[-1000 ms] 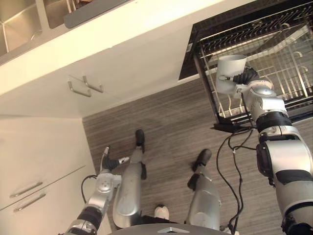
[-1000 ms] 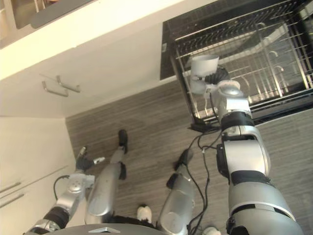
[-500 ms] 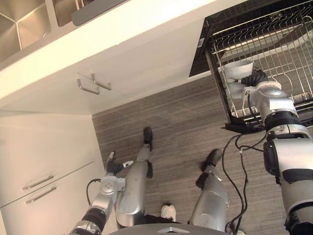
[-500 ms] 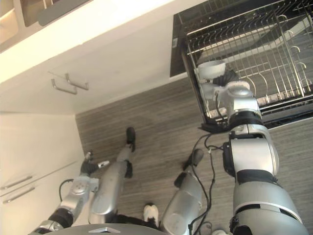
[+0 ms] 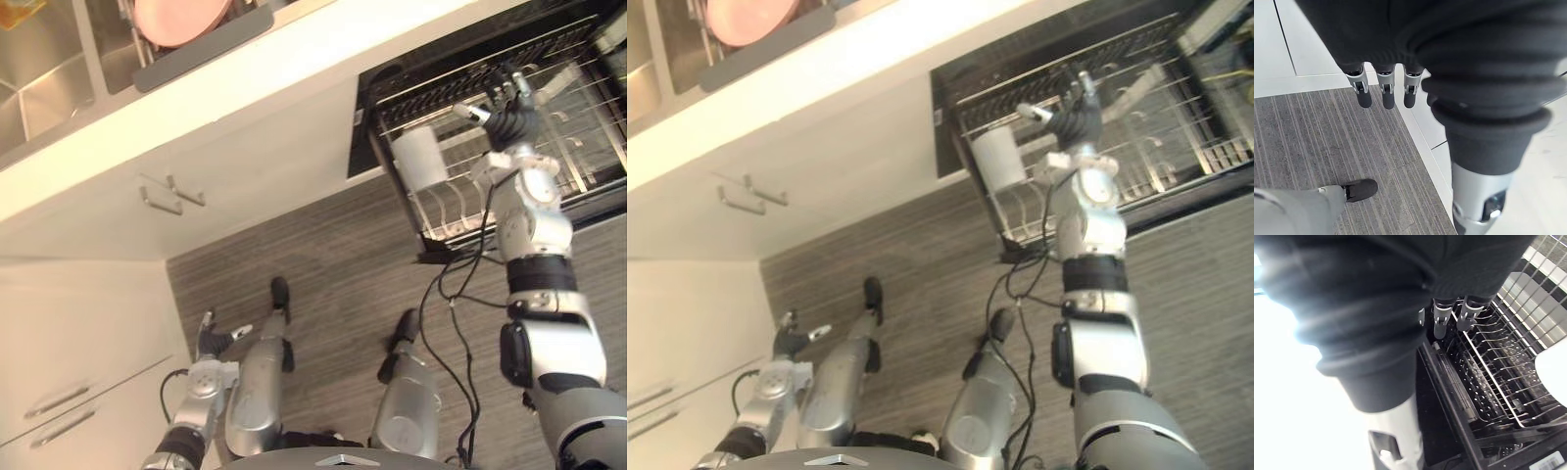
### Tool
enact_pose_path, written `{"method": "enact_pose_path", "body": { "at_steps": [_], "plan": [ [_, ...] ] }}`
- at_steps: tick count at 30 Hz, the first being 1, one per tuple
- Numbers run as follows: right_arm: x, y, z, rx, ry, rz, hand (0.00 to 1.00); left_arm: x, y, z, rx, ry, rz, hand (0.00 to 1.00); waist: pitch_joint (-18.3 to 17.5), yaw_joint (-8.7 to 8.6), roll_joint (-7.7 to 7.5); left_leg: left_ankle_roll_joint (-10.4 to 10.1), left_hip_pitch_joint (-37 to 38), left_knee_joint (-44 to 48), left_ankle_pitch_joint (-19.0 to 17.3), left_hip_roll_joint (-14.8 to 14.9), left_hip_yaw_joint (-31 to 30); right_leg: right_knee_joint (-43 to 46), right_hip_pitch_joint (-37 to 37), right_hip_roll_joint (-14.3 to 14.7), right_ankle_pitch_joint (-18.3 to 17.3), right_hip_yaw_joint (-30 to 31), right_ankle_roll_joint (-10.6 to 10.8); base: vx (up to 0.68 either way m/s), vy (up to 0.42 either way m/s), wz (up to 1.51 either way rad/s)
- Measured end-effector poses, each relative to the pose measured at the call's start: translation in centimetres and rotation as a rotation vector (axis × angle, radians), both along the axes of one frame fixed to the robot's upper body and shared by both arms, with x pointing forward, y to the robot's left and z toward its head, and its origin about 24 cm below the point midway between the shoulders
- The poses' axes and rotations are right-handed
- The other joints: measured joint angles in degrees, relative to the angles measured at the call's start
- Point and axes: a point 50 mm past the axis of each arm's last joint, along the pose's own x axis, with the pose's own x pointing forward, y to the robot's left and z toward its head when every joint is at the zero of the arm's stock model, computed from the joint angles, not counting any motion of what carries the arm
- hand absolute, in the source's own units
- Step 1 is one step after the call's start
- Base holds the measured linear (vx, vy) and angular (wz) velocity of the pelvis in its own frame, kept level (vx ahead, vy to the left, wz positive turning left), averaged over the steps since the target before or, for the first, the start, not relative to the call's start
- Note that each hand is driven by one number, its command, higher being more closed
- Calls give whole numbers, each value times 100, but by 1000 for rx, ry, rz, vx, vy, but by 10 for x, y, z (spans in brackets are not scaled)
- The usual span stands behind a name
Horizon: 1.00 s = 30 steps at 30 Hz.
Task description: Walk over to the sink, pick up the cup, carry it to the dishwasher, place the cup inside the dishwasher, then close the dishwasher door
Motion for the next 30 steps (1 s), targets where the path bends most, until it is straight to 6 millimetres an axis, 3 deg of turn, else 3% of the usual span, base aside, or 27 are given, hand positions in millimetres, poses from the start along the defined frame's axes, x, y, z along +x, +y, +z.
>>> {"method": "enact_pose_path", "body": {
  "at_steps": [6, 9, 15, 22, 30],
  "plan": [
    [-53, 31, -36, 100, -198, 101, 0, -32, 16, -15, 14, 74, 90, 0, -330, -219, -542, -104, 378, -29, -234, 109, 182, -202, 333, 124, -24, 113, 14, 57, -26, -16],
    [-82, 38, -52, 133, -254, 96, 0, -47, 22, -22, 19, 104, 129, 0, -590, -312, -681, -118, 599, -30, -330, 120, 220, -330, 601, 151, -38, 109, 34, 87, -11, -9],
    [-116, 40, -71, 163, -276, 87, 0, -78, 27, -34, -72, 159, 299, 0, -1076, -430, -731, -111, 994, -29, -404, 109, 287, -485, 1036, 165, -74, 97, 82, 58, -6, -5],
    [-129, 31, -83, 136, -227, 70, 0, -101, 35, -41, -98, 211, 376, 0, -1421, -481, -782, -168, 1344, -31, -491, 130, 308, -627, 1438, 207, -94, 93, 111, -10, -7, -3],
    [-140, 27, -87, 109, -205, 73, 0, -111, 38, -43, -99, 215, 405, 0, -1630, -561, -849, -142, 1366, -34, -508, 143, 336, -832, 1521, 240, -78, 88, 101, -25, 0, -2]
  ]
}}
